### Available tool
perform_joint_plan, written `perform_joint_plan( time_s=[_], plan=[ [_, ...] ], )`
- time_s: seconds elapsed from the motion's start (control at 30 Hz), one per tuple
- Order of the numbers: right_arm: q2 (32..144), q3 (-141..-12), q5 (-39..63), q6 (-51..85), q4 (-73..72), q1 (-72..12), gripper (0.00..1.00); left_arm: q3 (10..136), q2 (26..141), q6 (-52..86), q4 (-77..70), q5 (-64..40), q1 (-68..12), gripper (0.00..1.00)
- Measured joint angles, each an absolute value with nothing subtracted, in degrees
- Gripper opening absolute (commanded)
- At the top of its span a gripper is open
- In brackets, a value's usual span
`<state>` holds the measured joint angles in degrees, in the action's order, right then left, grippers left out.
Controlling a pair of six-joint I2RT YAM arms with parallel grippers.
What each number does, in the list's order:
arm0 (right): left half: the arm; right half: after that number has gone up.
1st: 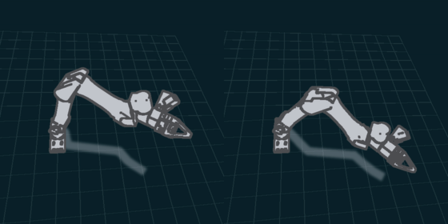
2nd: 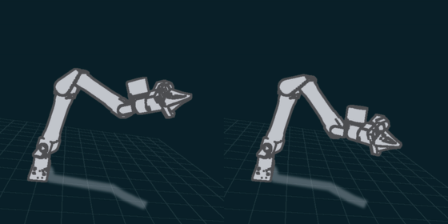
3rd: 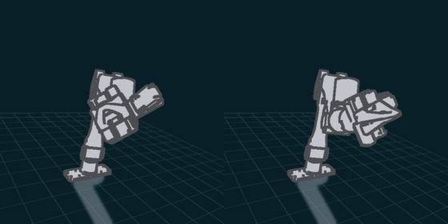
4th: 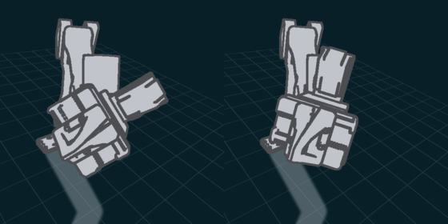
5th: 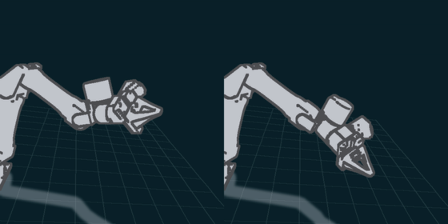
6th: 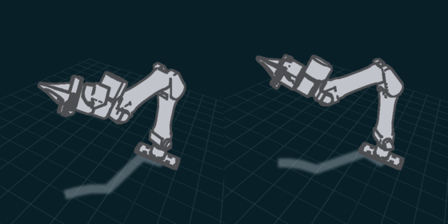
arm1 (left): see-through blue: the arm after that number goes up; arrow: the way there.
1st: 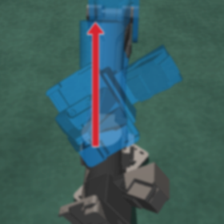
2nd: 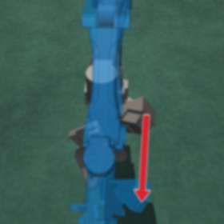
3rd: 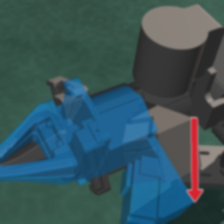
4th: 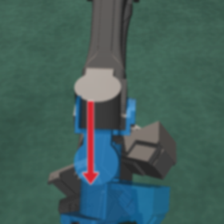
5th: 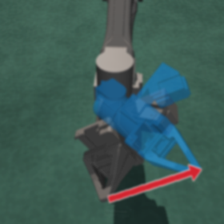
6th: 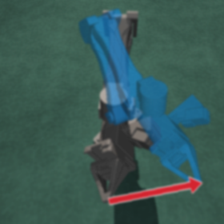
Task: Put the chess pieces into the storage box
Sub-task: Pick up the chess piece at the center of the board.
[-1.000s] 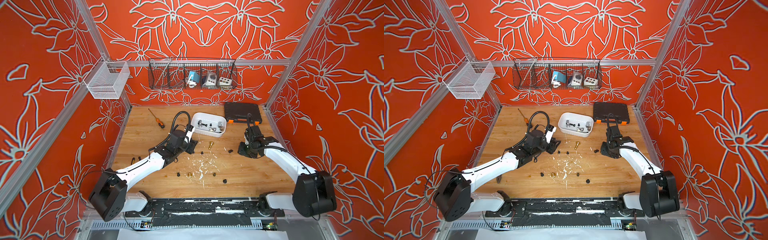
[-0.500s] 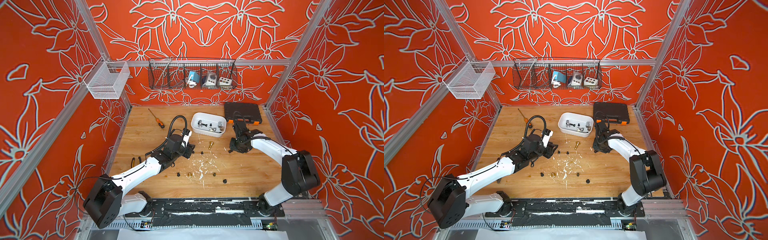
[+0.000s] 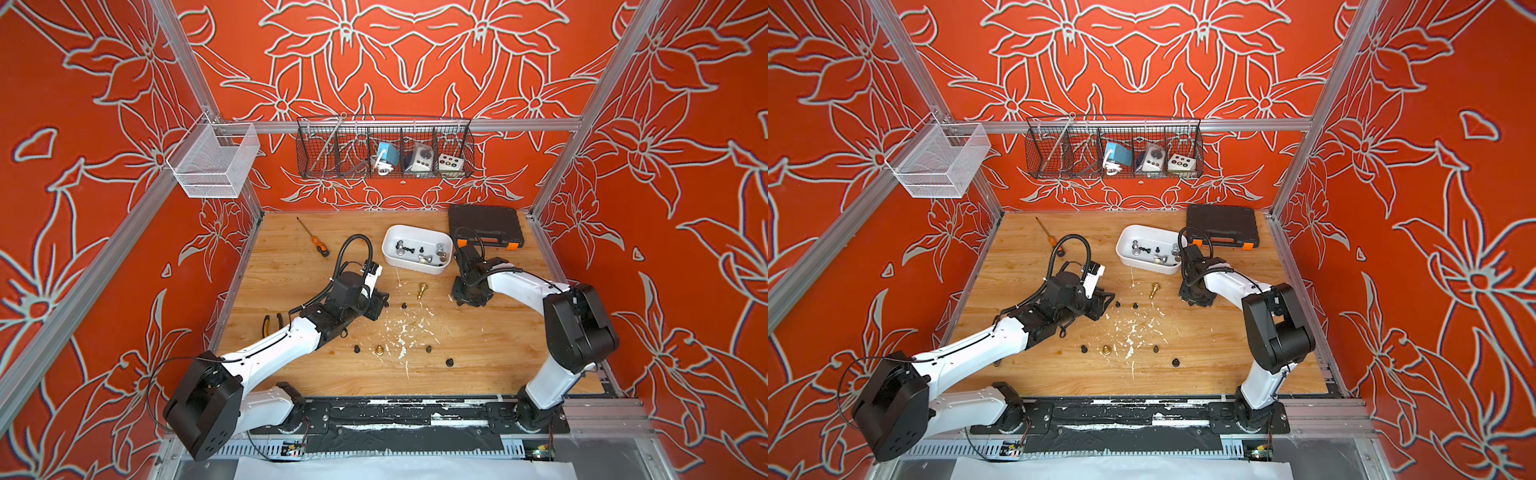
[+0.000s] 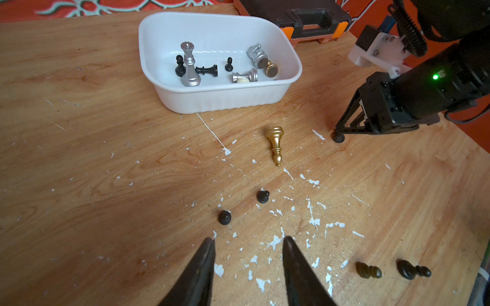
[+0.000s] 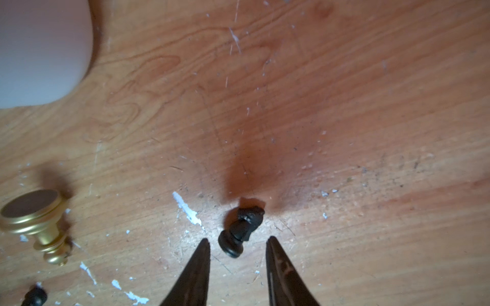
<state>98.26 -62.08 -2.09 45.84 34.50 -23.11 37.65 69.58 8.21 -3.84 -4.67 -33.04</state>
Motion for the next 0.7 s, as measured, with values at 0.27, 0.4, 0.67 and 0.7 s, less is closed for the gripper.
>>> perform_joint_plan(
  time_s=[0.27,0.4,0.67,0.7],
  plan=[
    [98.8,-62.1,-3.0,48.8,33.3,-23.4,0.38,37.4,69.6,8.9,-3.9,-5.8,-33.0,0.43],
    [100.1,-62.1,-3.1,49.9,33.0,-23.8,0.38,37.4,69.6,9.3,-4.0,-6.8,-33.0,0.43],
    [101.3,-62.1,-3.9,51.0,33.0,-24.4,0.37,37.4,69.6,9.5,-4.0,-8.1,-33.0,0.43],
    [101.3,-62.1,-4.0,51.1,33.0,-24.4,0.37,37.4,69.6,9.5,-4.0,-8.2,-33.0,0.43]
  ],
)
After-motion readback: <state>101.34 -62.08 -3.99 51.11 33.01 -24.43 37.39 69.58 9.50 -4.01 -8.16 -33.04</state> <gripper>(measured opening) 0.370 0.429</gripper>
